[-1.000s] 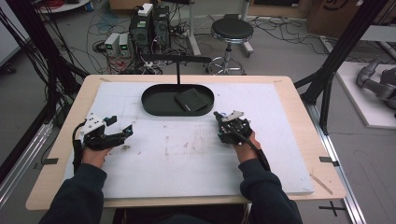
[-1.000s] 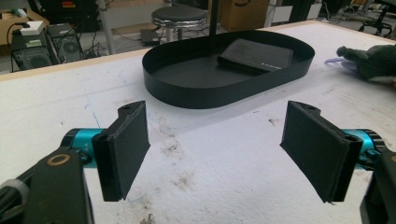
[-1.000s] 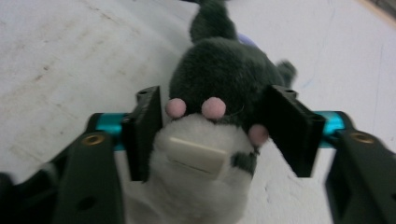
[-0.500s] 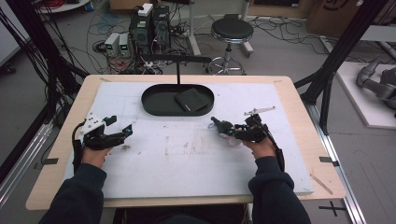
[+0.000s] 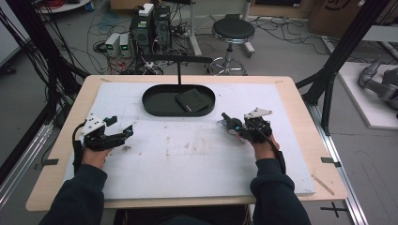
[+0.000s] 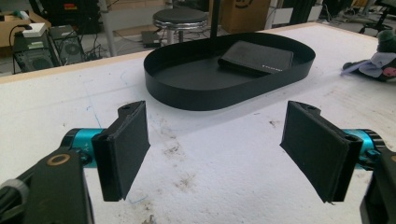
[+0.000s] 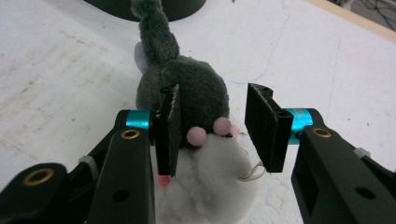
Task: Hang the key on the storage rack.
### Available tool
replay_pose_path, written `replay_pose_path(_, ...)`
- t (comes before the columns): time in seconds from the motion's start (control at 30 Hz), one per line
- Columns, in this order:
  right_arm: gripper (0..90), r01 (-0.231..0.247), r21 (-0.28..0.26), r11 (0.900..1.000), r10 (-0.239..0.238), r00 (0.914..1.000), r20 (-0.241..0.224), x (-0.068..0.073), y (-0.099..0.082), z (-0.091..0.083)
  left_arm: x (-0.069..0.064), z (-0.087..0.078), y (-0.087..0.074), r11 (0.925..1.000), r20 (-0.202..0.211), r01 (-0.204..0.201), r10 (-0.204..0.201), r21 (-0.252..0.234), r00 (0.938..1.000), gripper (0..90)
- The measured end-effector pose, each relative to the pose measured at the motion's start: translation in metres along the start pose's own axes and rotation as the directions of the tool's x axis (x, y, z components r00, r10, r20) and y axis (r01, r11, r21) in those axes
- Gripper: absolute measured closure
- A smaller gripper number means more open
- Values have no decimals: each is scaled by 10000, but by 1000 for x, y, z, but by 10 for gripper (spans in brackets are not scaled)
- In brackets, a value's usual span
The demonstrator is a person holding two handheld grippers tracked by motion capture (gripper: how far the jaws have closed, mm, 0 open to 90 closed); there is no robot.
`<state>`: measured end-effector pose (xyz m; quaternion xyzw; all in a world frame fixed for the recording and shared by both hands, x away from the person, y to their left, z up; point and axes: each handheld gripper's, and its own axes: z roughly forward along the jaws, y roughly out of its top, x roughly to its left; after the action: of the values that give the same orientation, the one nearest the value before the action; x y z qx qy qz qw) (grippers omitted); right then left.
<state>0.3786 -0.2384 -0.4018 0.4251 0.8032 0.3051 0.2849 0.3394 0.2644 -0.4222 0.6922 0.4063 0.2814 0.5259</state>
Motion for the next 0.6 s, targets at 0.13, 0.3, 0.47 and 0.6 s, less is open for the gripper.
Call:
replay_pose_path(0.13, 651, 114, 99, 9999, -117, 9992, 379, -1, -1, 0, -1, 0, 0, 10000, 8, 2, -2, 15, 10000, 229)
replay_pose_path(0.3, 589, 7, 60, 10000, -6, 9998, -186, -2, -1, 0, 0, 1, 0, 10000, 8, 14, -14, -9, 10000, 230)
replay_pose_path(0.47, 524, 77, 216, 9997, -56, 9953, -964, -1, -2, 4, -1, 0, 0, 10000, 23, -5, 5, -16, 10000, 233)
replay_pose_path(0.6, 488, 398, 379, 9985, -343, 9899, -1378, 6, -1, 11, -1, 0, 0, 10000, 23, -11, 11, 0, 10000, 233)
